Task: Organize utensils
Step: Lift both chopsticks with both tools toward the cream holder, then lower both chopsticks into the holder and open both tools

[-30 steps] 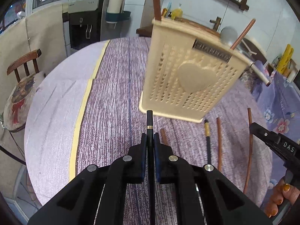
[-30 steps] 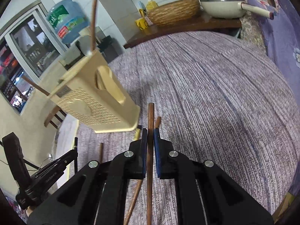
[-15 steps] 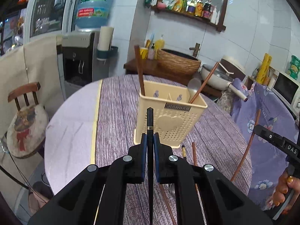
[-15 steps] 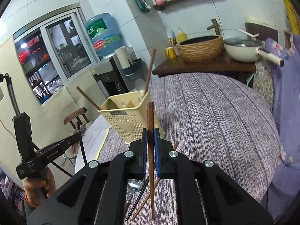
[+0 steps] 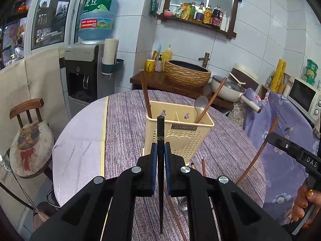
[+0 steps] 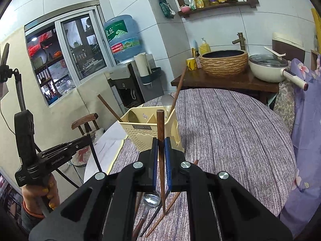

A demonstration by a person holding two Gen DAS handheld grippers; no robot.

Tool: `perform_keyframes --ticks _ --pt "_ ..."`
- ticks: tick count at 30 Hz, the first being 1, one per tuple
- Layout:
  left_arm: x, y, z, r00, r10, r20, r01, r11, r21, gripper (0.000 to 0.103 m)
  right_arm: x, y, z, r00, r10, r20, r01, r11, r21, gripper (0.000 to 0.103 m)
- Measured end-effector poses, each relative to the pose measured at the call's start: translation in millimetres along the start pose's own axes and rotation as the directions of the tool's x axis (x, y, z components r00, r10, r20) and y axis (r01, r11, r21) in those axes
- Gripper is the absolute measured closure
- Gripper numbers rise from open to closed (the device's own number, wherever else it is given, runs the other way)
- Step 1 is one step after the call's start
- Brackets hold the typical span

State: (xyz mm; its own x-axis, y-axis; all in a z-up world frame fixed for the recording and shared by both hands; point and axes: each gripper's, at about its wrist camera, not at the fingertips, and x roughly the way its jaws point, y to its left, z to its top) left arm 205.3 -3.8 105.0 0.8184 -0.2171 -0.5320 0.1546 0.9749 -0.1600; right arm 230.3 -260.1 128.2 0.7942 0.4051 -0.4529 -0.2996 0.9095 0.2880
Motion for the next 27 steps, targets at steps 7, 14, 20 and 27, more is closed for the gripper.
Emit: perform_keyframes --ticks 7,14,20,27 --pt "-10.5 -7.2 35.3 0.999 -0.022 0.05 0.021 1.0 0.01 0.095 -4.1 21.1 39.6 0.998 0.02 0.053 -0.017 0.999 -0.046 0.095" --pt "-25.3 -16.5 97.8 0.99 -0.038 0.132 0.038 0.999 0.004 0.095 -12.7 43.0 112.3 0.987 0.041 0.157 -0.032 0.998 -0.06 0.095" --pt "-32.0 -25.9 151.3 0.977 -0.025 0.21 0.03 0.999 -0.021 0.095 -2.1 53.1 165.7 0.972 -0.021 0.232 0.036 0.997 -0.064 0.095" --pt "3.2 -27.6 153.1 0.98 0.045 0.195 -0.041 0.999 -0.022 0.095 43.3 42.9 161.9 0.978 -0.075 0.193 0.084 0.996 -0.038 0.095"
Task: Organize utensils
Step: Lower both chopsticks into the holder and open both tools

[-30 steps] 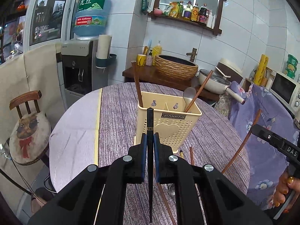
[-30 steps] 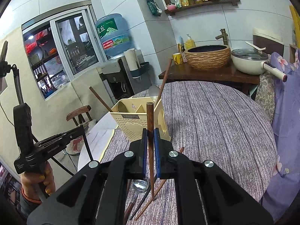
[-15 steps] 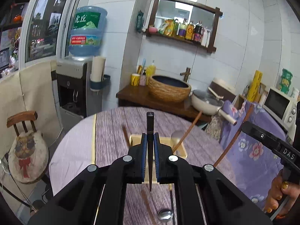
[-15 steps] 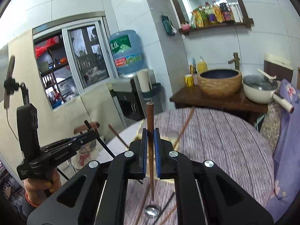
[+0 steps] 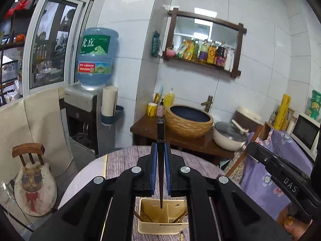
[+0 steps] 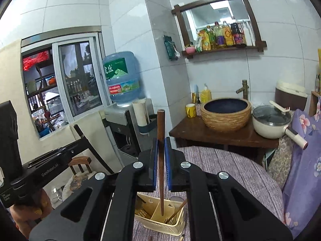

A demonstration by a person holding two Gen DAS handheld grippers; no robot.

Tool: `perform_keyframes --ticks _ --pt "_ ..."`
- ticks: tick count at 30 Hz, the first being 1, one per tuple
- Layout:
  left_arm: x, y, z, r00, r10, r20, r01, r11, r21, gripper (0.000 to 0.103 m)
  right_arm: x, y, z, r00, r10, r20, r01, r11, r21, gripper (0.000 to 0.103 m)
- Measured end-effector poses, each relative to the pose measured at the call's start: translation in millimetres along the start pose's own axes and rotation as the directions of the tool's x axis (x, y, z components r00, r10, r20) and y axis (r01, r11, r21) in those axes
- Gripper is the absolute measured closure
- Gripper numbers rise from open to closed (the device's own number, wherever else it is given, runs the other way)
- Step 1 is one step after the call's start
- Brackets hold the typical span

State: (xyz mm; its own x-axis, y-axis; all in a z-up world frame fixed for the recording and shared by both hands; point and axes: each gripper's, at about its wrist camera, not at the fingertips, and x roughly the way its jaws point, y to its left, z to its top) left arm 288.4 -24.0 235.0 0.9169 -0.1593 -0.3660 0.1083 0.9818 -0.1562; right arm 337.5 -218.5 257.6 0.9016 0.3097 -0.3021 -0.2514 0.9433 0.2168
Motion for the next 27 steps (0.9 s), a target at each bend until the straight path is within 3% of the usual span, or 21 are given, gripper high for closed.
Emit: perform_keyframes --ticks 8,17,20,25,27 --pt "42.8 6.3 -49.4 0.992 0.01 -0.125 -0.012 1.0 -0.012 0.095 45.6 -13.0 -51.1 0.995 -0.032 -0.09 0.034 0.999 0.011 0.095" --pt "71.2 4.4 -86.9 0.976 0.032 -0.217 -0.03 0.999 0.016 0.095 64.3 -26.0 -85.0 0.99 -0.041 -0.138 0.045 0.998 0.032 0.095" --pt "70.7 3.3 -91.1 0.979 0.064 -0.191 -0.057 0.997 0.044 0.095 64.0 -27.6 -87.9 0.991 -0.051 -0.124 0.054 0.998 0.021 0.095" --pt "64.8 5.2 -87.6 0.983 0.041 -0.179 -0.036 0.999 0.032 0.094 56.9 -28.1 -90.7 0.995 -0.03 -0.093 0.032 0.999 0.02 0.095" --pt "53.7 3.0 -85.7 0.988 0.048 -0.147 -0.041 0.998 0.054 0.092 48.4 -25.1 -91.9 0.997 -0.039 -0.066 0.038 0.999 -0.006 0.088"
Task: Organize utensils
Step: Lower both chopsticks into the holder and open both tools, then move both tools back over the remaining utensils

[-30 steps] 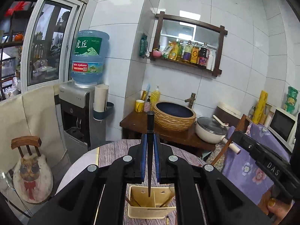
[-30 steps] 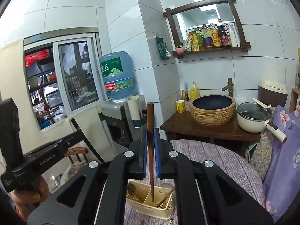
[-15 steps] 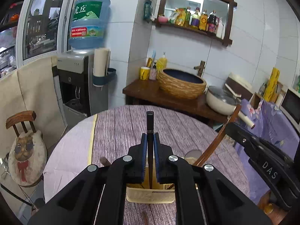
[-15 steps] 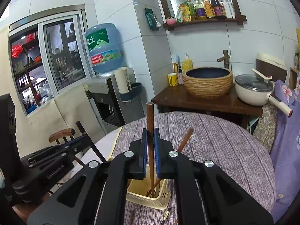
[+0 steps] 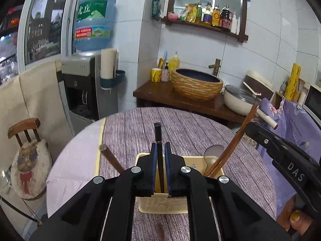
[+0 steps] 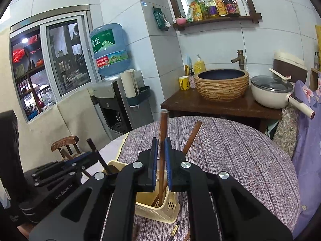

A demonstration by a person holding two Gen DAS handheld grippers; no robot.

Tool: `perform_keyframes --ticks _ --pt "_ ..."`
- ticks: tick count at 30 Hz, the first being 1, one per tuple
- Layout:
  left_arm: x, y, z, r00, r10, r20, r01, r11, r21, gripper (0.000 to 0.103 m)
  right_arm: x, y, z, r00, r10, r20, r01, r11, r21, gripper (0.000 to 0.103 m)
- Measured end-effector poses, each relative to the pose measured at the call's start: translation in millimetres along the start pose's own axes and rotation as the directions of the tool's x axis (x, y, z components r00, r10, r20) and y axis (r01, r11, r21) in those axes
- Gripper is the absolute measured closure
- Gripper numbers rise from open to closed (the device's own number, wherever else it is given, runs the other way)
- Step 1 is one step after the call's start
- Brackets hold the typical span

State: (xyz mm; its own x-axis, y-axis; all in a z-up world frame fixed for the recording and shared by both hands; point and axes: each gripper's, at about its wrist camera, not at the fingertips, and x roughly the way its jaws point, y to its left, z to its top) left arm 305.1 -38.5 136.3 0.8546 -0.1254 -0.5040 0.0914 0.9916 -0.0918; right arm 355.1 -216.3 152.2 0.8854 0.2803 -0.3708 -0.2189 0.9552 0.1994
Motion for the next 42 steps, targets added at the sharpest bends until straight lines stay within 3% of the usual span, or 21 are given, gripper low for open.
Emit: perform_keyframes --ticks 2,3,4,7,10,13,15,21,29,31,33,36,39,42 --pt "-13.4 -1.2 -2.2 0.999 -0.007 0.035 0.006 1.0 0.016 0.074 -12.7 3.8 -2.2 0.999 -0.008 0.037 0.008 1.0 -0.018 0.062" --pt "-23.3 -0.6 -4.8 0.998 -0.008 0.062 0.007 1.0 0.017 0.054 -20.9 5.0 -4.1 0.998 -0.008 0.059 0.01 1.0 -0.023 0.056" --pt "-31.6 0.7 -7.5 0.996 -0.008 0.089 0.006 1.0 0.015 0.041 -29.0 6.1 -6.4 0.997 -0.011 0.077 0.013 0.999 -0.03 0.056" --pt "-52.6 4.4 -19.6 0.989 0.006 0.149 -0.008 1.0 0.014 0.032 -48.6 8.1 -13.9 0.995 -0.022 0.099 0.026 0.999 -0.041 0.052" --pt "-61.5 11.2 -33.3 0.989 0.006 0.15 -0.004 1.0 -0.015 0.025 -63.3 10.6 -28.8 0.996 -0.026 0.089 0.031 0.998 -0.062 0.039" --pt "-63.1 19.3 -48.9 0.991 0.014 0.13 -0.009 0.999 -0.044 0.022 -71.2 10.7 -46.1 0.996 -0.045 0.071 0.051 0.995 -0.085 0.037" --pt "-62.0 21.7 -60.4 0.993 0.025 0.113 -0.019 0.998 -0.053 0.02 -72.7 9.1 -61.8 0.997 -0.061 0.039 0.064 0.994 -0.093 0.029" --pt "-44.4 30.2 -101.9 0.999 0.041 0.007 -0.041 0.997 -0.063 0.017 -63.5 -5.0 -107.3 0.993 -0.091 -0.075 0.088 0.995 -0.047 0.026" --pt "-14.0 39.8 -162.9 0.984 0.107 -0.141 -0.112 0.993 -0.031 0.017 -35.9 -29.0 -174.0 0.951 -0.173 -0.255 0.176 0.984 -0.014 0.026" --pt "-6.5 39.4 -170.6 0.976 0.113 -0.186 -0.118 0.993 -0.015 0.017 -28.4 -33.2 -184.1 0.941 -0.16 -0.299 0.171 0.985 0.01 0.029" --pt "-2.5 37.8 -174.8 0.972 0.107 -0.21 -0.108 0.994 0.003 0.017 -21.3 -34.8 -192.0 0.931 -0.149 -0.334 0.165 0.986 0.02 0.038" --pt "0.5 32.3 -179.0 0.968 0.116 -0.221 -0.111 0.993 0.035 0.017 -11.5 -37.5 -202.1 0.919 -0.127 -0.374 0.155 0.987 0.045 0.049" --pt "2.9 30.8 -181.1 0.966 0.102 -0.238 -0.099 0.995 0.028 0.017 -3.5 -36.2 -205.8 0.908 -0.111 -0.403 0.151 0.986 0.07 0.053" --pt "7.7 30.6 -183.2 0.963 0.061 -0.264 -0.067 0.998 -0.014 0.027 2.4 -34.4 -207.9 0.901 -0.107 -0.421 0.155 0.985 0.081 0.057"
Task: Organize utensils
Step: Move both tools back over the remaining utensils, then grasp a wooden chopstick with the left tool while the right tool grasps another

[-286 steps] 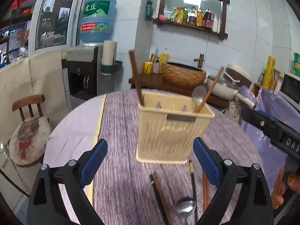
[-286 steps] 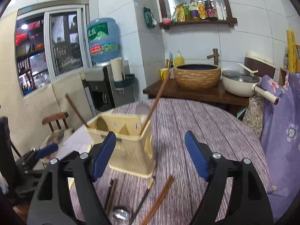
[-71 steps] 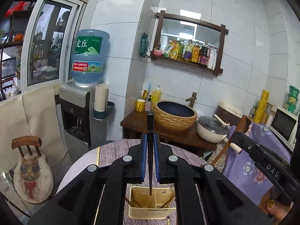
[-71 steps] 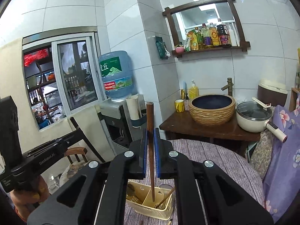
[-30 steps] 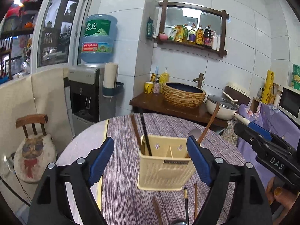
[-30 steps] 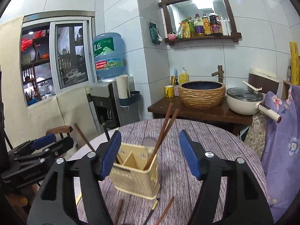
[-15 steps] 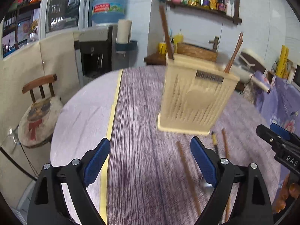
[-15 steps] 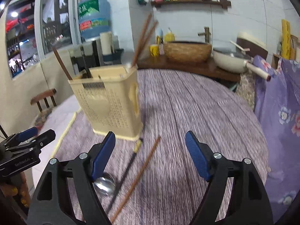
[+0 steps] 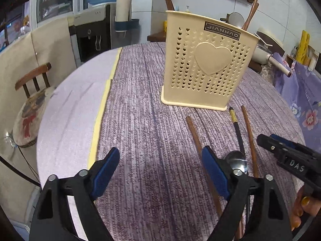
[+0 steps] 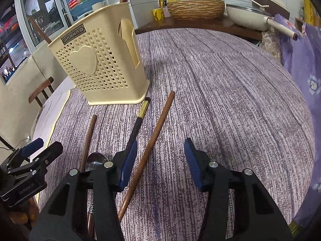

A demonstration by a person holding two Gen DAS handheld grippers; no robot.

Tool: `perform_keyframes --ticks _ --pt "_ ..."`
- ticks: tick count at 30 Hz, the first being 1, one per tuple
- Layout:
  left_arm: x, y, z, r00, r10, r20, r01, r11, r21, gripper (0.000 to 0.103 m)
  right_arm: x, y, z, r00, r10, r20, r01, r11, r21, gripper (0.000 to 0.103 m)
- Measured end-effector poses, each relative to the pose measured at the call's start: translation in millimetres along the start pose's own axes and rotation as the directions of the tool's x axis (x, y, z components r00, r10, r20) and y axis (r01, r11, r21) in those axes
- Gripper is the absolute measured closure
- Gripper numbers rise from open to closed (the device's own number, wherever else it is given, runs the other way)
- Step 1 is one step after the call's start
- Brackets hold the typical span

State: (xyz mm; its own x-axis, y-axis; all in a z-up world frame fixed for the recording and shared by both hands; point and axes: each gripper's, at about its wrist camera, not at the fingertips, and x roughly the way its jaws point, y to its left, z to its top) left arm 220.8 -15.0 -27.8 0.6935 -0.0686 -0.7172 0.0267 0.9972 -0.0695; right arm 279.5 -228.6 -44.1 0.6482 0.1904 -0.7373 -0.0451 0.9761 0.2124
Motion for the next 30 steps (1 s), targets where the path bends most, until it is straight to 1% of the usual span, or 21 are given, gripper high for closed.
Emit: perform_keyframes --ticks 1,2,4,6,8,11,13,15,16,20,23,25,30 --pt "2.9 -0.5 0.4 1.0 -0.017 -0.014 0.017 1.0 -0.01 0.033 1.1 0.3 1.1 1.0 -0.001 -0.005 0.001 1.0 0.003 0.058" --pt "6.3 -1.8 1.1 0.999 -0.034 -0.029 0.033 0.999 -0.015 0.037 3.5 0.6 1.0 1.0 -0.001 -0.01 0.001 1.0 0.009 0.06" --pt "12.1 -6.3 3.1 0.997 -0.052 -0.054 0.051 0.999 -0.014 0.048 6.2 0.6 1.3 1.0 -0.001 -0.014 0.001 1.0 0.016 0.06" --pt "16.5 -11.0 6.4 0.995 -0.072 -0.068 0.071 0.997 -0.014 0.053 6.5 -1.2 1.3 1.0 -0.009 -0.01 0.009 1.0 0.023 0.061" --pt "19.5 -16.2 11.6 0.994 -0.084 -0.073 0.084 0.996 -0.008 0.055 4.7 -5.7 1.8 1.0 -0.011 -0.004 0.011 0.999 0.036 0.061" --pt "25.6 -27.1 18.4 0.994 -0.082 -0.079 0.083 0.996 0.019 0.059 2.6 -10.0 2.0 1.0 -0.019 -0.001 0.019 0.999 0.038 0.061" --pt "32.4 -33.2 20.2 0.992 -0.081 -0.101 0.085 0.996 0.034 0.067 1.7 -11.9 1.6 1.0 -0.022 0.0 0.022 0.999 0.04 0.061" --pt "40.3 -38.6 21.0 0.991 -0.063 -0.119 0.069 0.996 0.052 0.072 1.2 -13.0 2.2 1.0 -0.022 -0.001 0.022 0.999 0.039 0.061" --pt "43.7 -39.9 20.1 0.99 -0.054 -0.127 0.062 0.996 0.057 0.073 0.9 -13.1 2.6 1.0 -0.022 -0.001 0.022 0.999 0.039 0.061" --pt "43.6 -45.2 15.4 0.994 -0.004 -0.111 0.015 0.994 0.105 0.078 2.2 -13.7 5.9 1.0 -0.023 -0.002 0.023 0.999 0.041 0.061" --pt "41.7 -44.0 13.2 0.994 0.006 -0.108 0.006 0.994 0.112 0.083 7.1 -9.6 13.1 1.0 -0.02 -0.004 0.02 0.999 0.041 0.061" --pt "40.2 -41.4 11.8 0.994 0.013 -0.107 0.0 0.994 0.113 0.087 14.1 -5.0 18.6 0.999 -0.031 -0.015 0.031 0.999 0.036 0.061" --pt "38.1 -36.7 11.0 0.993 0.007 -0.118 0.005 0.995 0.103 0.089 33.4 6.3 28.2 0.997 -0.052 -0.049 0.054 0.998 0.026 0.069"
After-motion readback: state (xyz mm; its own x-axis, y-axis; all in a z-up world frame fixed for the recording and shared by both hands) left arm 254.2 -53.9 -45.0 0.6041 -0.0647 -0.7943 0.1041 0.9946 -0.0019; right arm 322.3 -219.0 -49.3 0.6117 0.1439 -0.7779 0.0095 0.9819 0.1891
